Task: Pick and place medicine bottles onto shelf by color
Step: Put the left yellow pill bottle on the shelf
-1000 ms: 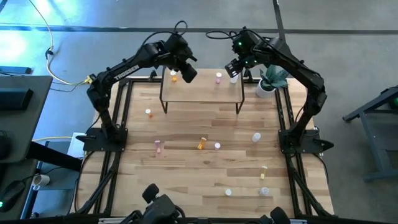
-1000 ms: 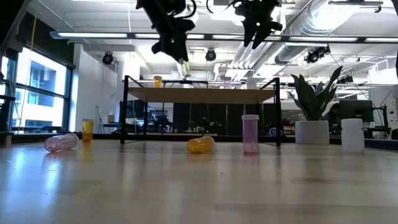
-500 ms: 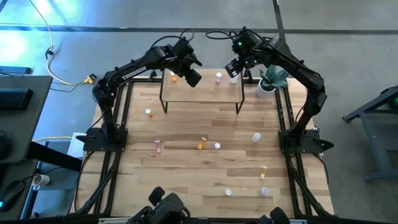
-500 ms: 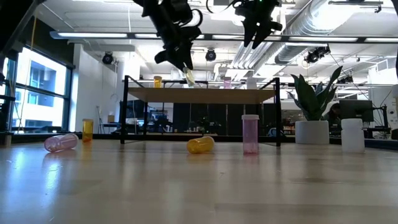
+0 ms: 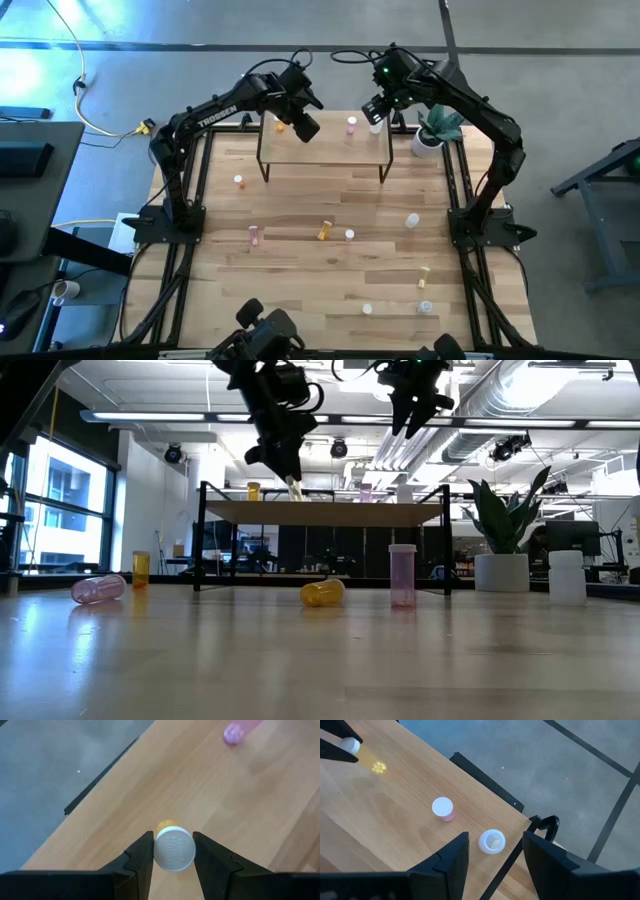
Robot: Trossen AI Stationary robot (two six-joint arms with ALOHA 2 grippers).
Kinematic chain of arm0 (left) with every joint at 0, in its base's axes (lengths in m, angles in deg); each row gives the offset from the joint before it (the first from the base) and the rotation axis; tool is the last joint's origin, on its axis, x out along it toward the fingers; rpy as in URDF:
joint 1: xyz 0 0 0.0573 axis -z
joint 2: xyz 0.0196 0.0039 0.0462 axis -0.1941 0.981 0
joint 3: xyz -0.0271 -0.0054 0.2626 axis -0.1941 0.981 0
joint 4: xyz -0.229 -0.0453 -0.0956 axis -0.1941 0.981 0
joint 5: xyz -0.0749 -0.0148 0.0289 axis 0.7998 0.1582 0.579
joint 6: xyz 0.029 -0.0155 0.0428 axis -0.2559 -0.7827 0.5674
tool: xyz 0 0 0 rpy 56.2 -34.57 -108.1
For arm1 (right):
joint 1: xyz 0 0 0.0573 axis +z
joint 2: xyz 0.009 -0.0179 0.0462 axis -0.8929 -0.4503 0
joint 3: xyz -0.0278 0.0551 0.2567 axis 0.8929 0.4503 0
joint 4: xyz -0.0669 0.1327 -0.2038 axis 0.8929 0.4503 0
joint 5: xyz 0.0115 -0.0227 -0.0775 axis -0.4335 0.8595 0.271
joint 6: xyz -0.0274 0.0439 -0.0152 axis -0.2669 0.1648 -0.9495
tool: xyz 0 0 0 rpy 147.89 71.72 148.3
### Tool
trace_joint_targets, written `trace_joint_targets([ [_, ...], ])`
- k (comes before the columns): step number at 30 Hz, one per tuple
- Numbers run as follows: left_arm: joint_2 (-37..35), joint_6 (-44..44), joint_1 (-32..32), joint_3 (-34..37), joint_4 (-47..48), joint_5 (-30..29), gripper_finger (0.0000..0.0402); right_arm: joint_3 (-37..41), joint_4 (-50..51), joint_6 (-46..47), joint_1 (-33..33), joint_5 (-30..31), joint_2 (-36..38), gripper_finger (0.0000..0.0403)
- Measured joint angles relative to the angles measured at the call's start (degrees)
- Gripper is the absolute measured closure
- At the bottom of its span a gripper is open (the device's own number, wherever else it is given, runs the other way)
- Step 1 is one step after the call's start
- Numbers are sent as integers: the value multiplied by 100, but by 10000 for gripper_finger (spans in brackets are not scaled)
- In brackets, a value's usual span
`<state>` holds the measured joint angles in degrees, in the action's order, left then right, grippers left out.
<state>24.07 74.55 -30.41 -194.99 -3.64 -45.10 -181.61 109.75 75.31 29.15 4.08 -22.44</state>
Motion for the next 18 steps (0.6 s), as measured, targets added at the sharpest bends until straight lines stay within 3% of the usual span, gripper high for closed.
trace_joint_targets([
  [18,186,172,46,-7,-121,-171,287,0,2,2,0,0,-1,226],
])
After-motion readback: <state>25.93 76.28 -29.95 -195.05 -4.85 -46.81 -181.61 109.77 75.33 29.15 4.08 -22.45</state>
